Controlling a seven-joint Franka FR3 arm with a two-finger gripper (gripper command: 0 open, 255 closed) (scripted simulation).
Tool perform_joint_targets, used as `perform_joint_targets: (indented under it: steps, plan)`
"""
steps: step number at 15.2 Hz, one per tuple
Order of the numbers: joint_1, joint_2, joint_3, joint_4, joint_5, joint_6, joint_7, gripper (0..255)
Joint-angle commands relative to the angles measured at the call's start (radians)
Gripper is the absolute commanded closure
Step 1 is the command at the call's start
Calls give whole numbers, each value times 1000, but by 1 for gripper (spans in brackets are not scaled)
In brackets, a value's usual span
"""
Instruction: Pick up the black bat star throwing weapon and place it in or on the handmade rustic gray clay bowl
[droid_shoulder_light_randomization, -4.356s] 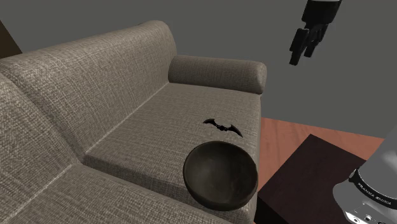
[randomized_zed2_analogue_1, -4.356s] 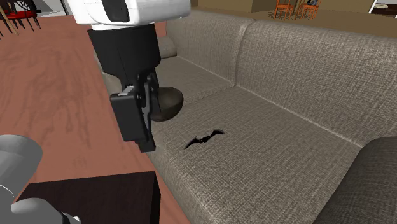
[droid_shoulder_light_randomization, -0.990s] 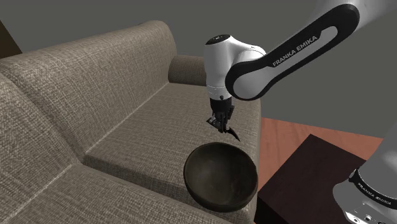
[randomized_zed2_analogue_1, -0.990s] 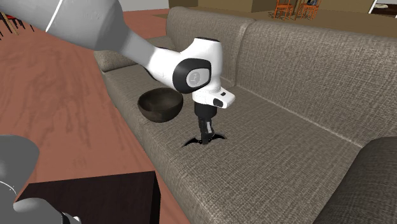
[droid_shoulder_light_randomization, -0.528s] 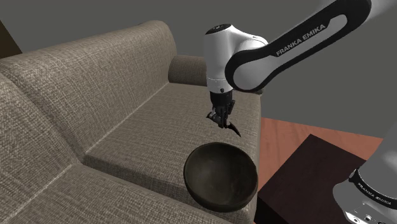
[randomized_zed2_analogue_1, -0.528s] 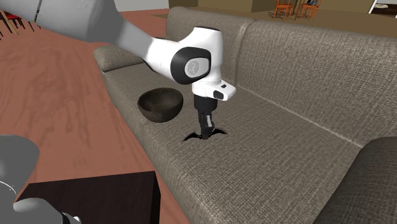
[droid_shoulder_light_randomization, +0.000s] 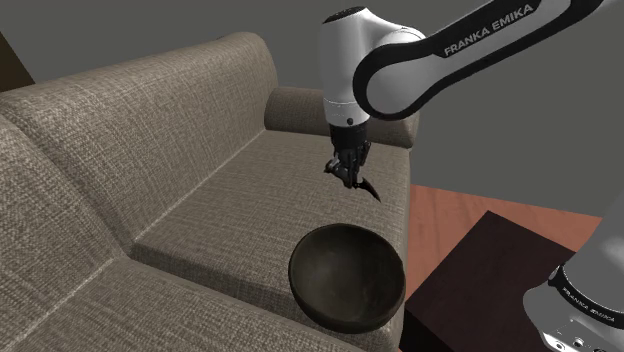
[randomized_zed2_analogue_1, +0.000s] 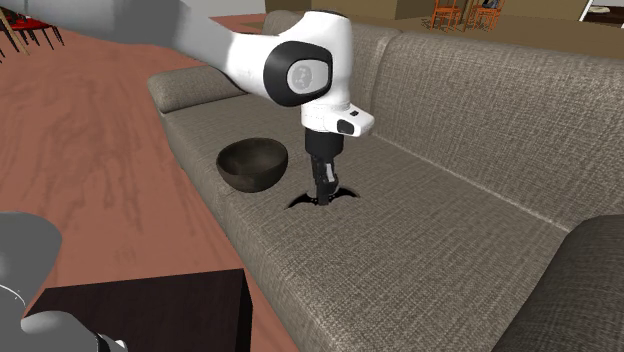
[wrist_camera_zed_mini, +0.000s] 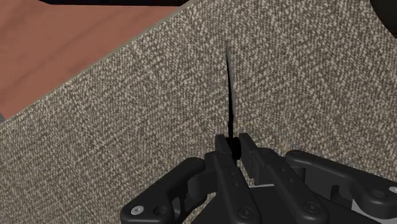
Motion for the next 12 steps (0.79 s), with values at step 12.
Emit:
perform_joint_targets:
  steps: [12]
  plan:
    - [-2, -56, -6, 122, 27, -172, -31, 255]
